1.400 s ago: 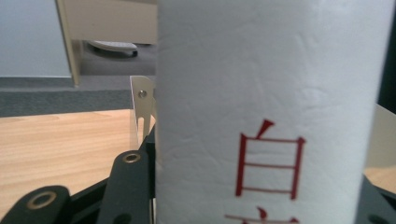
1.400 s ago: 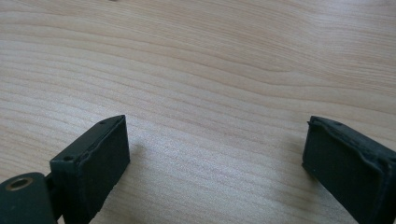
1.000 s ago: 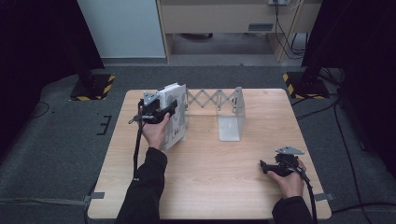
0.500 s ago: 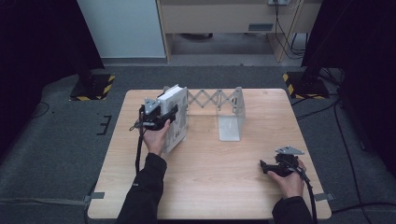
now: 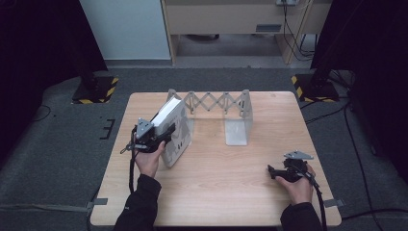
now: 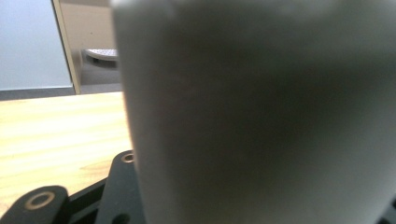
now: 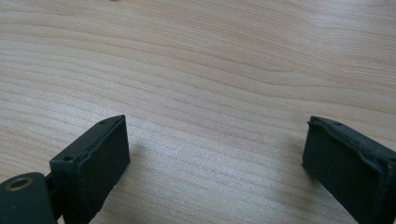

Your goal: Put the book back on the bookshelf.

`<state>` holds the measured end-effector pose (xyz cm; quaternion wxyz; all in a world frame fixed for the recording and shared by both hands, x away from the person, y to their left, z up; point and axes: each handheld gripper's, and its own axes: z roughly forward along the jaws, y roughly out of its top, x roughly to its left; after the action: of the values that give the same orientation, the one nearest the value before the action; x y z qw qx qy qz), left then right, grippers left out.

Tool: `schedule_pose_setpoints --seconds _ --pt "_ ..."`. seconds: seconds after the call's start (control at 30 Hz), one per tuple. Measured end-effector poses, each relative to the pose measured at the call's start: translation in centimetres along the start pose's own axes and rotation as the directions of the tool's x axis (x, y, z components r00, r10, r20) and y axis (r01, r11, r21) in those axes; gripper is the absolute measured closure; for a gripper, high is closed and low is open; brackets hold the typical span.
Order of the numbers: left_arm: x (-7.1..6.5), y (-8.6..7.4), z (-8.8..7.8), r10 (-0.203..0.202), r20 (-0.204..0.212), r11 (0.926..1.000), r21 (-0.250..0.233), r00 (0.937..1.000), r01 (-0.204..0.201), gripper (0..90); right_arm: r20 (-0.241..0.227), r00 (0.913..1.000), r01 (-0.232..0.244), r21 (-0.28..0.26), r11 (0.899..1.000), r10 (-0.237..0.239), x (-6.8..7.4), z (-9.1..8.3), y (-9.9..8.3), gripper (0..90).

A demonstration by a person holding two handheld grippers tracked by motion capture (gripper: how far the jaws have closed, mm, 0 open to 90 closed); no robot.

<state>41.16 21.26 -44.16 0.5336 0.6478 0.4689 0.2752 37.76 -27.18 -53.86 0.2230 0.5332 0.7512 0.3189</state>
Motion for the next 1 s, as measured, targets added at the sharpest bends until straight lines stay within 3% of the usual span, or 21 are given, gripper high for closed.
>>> schedule_pose_setpoints --seconds 0.17,0.33,0.57,0.73,0.83,1.0 --pt "0.2 -1.1 -0.9 0.008 0.009 0.9999 -0.009 0.9999 -0.008 49.0 0.0 1.0 -0.001 0.0 1.0 0.001 0.0 0.0 0.0 7.7" --pt "-0.2 -1.1 -0.9 0.018 0.009 0.9997 -0.017 0.9998 -0.018 47.9 0.0 1.0 -0.001 0.0 1.0 0.001 0.0 0.0 0.0 7.7" --pt "0.4 -0.7 -0.1 -0.028 -0.001 0.9982 -0.054 0.9996 0.028 39.2 0.001 1.0 -0.002 0.001 1.0 0.002 0.0 0.0 0.0 7.7" --pt "0.9 -0.5 0.1 -0.061 -0.015 0.9968 -0.053 0.9981 0.06 41.4 0.0 1.0 -0.003 0.001 1.0 0.003 0.0 0.0 0.0 7.6" --pt "0.4 0.2 0.0 -0.078 -0.031 0.9946 -0.072 0.9965 0.075 49.7 0.0 1.0 -0.004 0.001 1.0 0.004 0.0 0.0 0.0 7.5" --pt "-0.6 1.3 1.0 -0.03 -0.049 0.9969 -0.074 0.9983 0.026 50.2 0.0 1.0 -0.004 0.001 1.0 0.004 0.0 0.0 0.0 7.4"
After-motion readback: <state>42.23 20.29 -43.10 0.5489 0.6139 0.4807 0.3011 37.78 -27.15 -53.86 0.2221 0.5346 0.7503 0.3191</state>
